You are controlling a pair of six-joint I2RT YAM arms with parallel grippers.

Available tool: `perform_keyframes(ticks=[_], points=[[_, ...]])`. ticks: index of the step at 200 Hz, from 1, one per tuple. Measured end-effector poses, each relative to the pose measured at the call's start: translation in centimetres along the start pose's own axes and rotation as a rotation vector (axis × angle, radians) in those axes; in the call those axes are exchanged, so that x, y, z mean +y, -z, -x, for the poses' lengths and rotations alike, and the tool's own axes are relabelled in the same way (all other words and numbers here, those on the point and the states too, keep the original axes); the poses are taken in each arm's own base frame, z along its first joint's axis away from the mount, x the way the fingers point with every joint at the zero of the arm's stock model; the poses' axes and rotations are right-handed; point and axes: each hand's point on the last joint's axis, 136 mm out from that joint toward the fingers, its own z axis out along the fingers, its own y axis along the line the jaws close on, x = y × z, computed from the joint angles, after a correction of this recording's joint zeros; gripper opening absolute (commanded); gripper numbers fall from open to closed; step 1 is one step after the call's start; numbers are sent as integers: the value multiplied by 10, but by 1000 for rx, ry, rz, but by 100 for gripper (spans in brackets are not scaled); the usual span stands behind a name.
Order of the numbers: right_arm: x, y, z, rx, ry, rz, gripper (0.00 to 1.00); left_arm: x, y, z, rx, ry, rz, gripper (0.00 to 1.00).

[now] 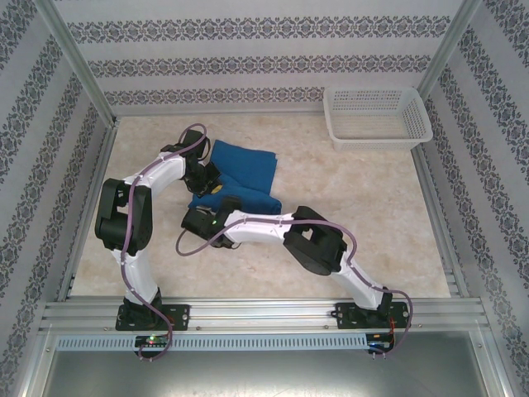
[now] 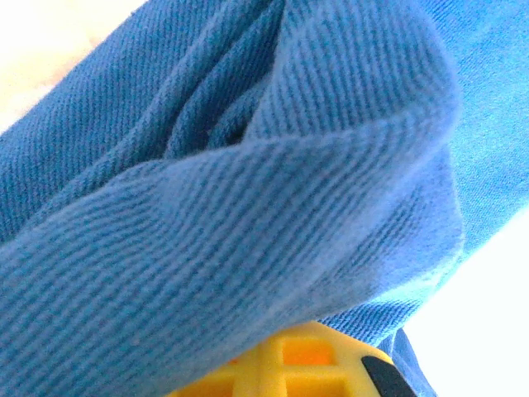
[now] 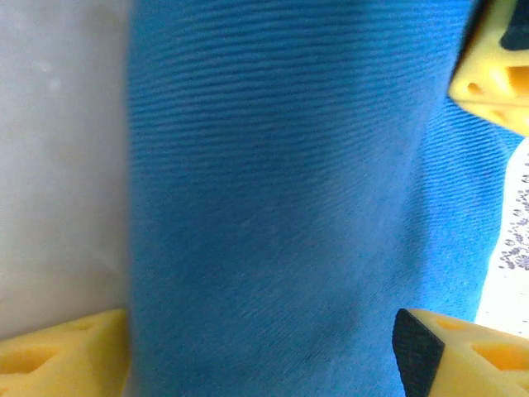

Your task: Roll up the long pants

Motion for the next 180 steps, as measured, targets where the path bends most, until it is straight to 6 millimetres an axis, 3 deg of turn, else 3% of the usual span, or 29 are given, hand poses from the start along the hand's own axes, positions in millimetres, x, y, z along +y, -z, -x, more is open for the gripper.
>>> perform_keyframes(ticks=[25, 37, 56, 64, 124, 145, 180], points=[[-12, -12, 4, -2, 0, -10, 75, 0, 0, 1, -2, -1, 0, 0], [-15, -19, 2, 5, 3, -10, 64, 0, 0, 2, -7, -7, -1, 0], [-20, -29, -5, 23, -3, 4, 28, 0, 1, 3, -9, -13, -3, 0], [-22, -33, -7, 28, -2, 14, 0, -1, 1, 4, -11, -15, -5, 0], [-29, -21, -12, 11, -49, 111, 0, -12, 14, 11, -22, -36, -15, 0], [-34, 0, -11, -2, -93, 206, 0, -25, 31, 23, -35, -45, -33, 0], [-43, 55, -7, -25, -155, 414, 0, -46, 65, 57, -114, -62, -88, 0]])
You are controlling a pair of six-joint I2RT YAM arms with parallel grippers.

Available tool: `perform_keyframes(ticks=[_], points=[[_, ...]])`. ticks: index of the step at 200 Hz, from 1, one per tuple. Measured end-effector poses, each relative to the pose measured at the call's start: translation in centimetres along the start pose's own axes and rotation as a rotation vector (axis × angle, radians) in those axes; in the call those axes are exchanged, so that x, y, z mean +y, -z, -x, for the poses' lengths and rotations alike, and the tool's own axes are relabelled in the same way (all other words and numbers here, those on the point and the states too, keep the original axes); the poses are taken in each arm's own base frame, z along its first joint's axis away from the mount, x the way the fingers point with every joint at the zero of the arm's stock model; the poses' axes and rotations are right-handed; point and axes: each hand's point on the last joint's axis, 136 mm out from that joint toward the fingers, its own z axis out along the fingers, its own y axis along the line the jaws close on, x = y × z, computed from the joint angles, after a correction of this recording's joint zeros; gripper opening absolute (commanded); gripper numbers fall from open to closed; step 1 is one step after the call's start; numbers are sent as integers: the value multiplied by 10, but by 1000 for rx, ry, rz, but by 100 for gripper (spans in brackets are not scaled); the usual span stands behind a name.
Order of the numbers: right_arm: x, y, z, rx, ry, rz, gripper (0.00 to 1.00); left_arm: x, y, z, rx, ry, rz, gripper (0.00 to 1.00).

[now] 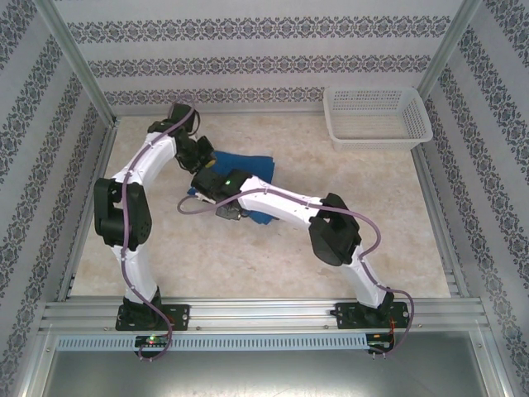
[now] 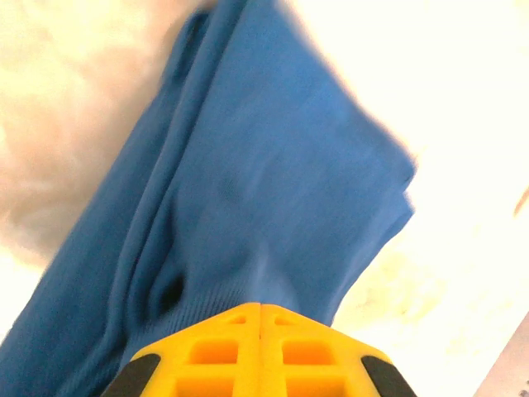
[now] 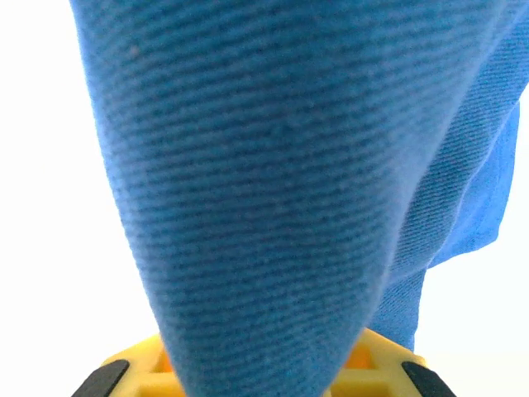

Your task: Roll up the long pants

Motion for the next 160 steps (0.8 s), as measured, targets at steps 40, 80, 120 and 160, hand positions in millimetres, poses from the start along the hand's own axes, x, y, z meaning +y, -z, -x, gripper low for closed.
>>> perform_keyframes(ticks=[40, 80, 120, 160], points=[[28, 55, -2, 2, -26, 241, 0, 6, 13, 21, -38, 21, -7, 0], [27, 84, -1, -14, -112, 415, 0, 21, 4, 12, -7, 38, 27, 0], [-6, 37, 1, 23, -295, 574, 0, 29, -1, 7, 12, 48, 46, 0], [-17, -23, -1, 79, -397, 664, 0, 34, 6, 12, 0, 52, 46, 0]])
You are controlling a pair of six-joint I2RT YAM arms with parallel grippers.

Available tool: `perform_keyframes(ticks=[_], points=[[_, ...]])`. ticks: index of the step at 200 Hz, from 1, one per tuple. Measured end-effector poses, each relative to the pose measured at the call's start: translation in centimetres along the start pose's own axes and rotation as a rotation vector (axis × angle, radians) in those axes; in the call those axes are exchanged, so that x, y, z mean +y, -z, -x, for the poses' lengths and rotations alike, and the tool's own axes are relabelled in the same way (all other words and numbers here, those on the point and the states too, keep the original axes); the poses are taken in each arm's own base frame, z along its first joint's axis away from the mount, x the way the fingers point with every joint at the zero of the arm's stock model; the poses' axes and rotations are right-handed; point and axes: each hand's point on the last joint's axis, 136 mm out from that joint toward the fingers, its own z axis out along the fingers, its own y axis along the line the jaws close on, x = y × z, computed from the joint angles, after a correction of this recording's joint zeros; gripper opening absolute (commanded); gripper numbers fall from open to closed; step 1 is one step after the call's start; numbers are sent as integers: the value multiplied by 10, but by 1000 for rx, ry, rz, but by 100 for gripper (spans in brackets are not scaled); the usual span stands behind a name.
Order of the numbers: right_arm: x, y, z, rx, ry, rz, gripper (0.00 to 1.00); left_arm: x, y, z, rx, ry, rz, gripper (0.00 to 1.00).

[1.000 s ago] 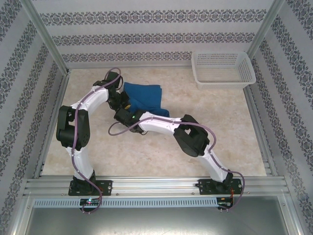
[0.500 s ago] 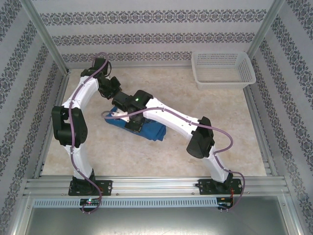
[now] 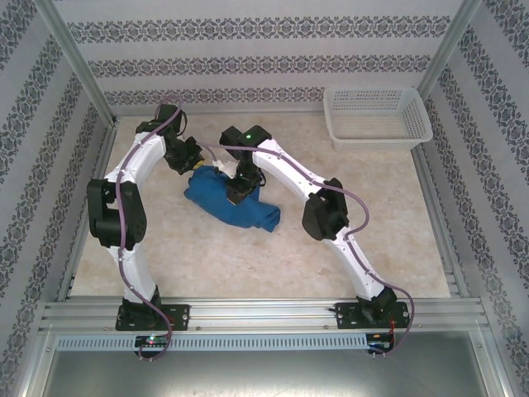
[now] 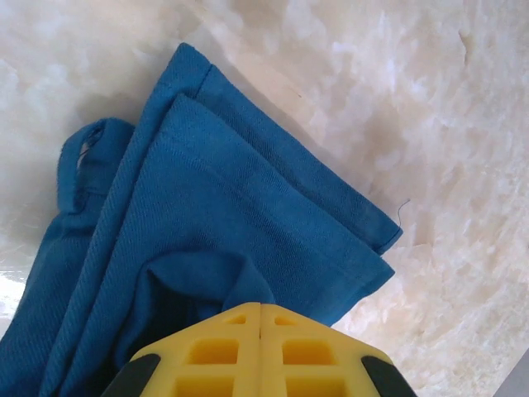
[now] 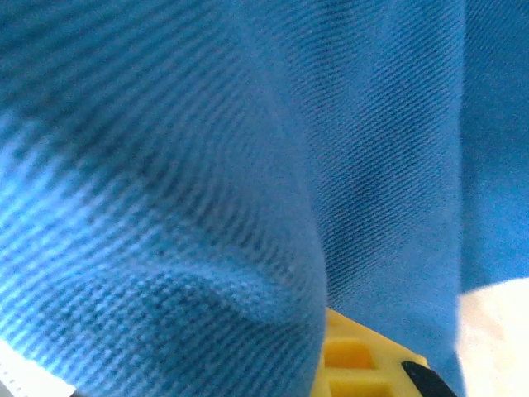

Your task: Roll up the long pants

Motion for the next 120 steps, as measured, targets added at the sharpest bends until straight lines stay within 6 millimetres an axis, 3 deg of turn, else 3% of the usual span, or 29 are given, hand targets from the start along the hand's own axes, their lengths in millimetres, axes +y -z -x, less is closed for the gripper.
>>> perform_keyframes(ticks=[79, 120], points=[[-10, -1, 7, -24, -68, 88, 0, 6, 5, 4, -6, 3, -2, 0], [14, 1, -1, -11, -23, 74, 0, -9, -22, 19, 33, -14, -40, 0]])
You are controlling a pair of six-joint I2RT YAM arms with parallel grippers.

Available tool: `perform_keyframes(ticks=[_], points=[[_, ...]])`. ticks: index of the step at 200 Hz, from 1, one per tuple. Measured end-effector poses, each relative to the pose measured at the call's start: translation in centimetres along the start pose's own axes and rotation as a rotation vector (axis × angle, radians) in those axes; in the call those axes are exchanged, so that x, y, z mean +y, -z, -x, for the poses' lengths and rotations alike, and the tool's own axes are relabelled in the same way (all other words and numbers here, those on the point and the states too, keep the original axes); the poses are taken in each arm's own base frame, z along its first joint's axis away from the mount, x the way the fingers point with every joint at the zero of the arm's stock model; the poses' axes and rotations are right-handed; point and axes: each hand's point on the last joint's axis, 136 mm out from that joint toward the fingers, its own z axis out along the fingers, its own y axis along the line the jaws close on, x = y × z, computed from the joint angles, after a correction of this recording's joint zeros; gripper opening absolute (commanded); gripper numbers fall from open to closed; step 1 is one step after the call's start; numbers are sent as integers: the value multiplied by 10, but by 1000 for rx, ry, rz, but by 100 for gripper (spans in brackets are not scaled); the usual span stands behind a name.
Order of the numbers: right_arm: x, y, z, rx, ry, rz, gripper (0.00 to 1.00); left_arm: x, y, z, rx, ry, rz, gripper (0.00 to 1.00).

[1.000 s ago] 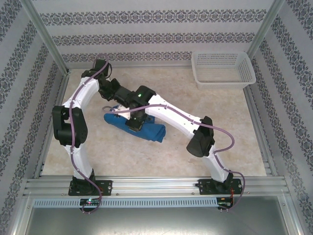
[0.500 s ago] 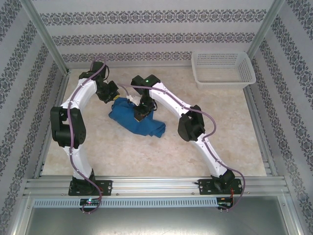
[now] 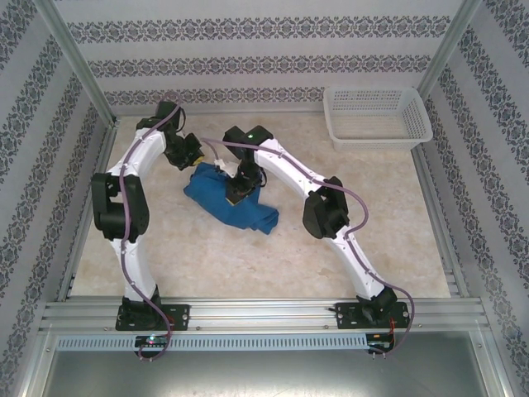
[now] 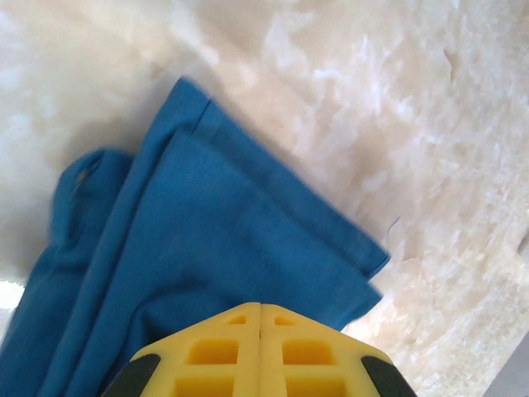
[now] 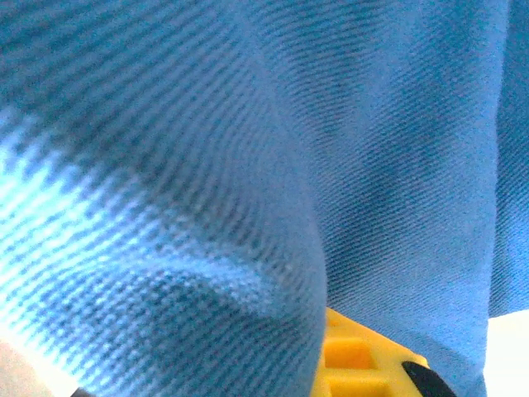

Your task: Roll up the long pants

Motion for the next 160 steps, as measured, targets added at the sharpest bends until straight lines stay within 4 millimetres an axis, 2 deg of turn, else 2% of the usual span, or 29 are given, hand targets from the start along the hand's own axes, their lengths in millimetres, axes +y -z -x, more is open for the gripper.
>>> perform_keyframes(ticks=[40, 63, 77, 112, 139, 160], points=[[58, 3, -18, 35, 98, 3, 0, 10, -39, -3, 81, 35, 2, 0], [84, 6, -27, 52, 138, 25, 0, 13, -46, -6, 101, 48, 6, 0], [90, 8, -30, 59, 141, 38, 0, 14, -48, -8, 108, 49, 1, 0], [77, 24, -24, 35, 92, 71, 0, 30, -60, -22, 149, 68, 22, 0], [49, 36, -5, -27, 16, 123, 0, 38, -66, -31, 174, 77, 42, 0], [26, 29, 4, -37, -54, 169, 0, 39, -64, -32, 172, 77, 45, 0]])
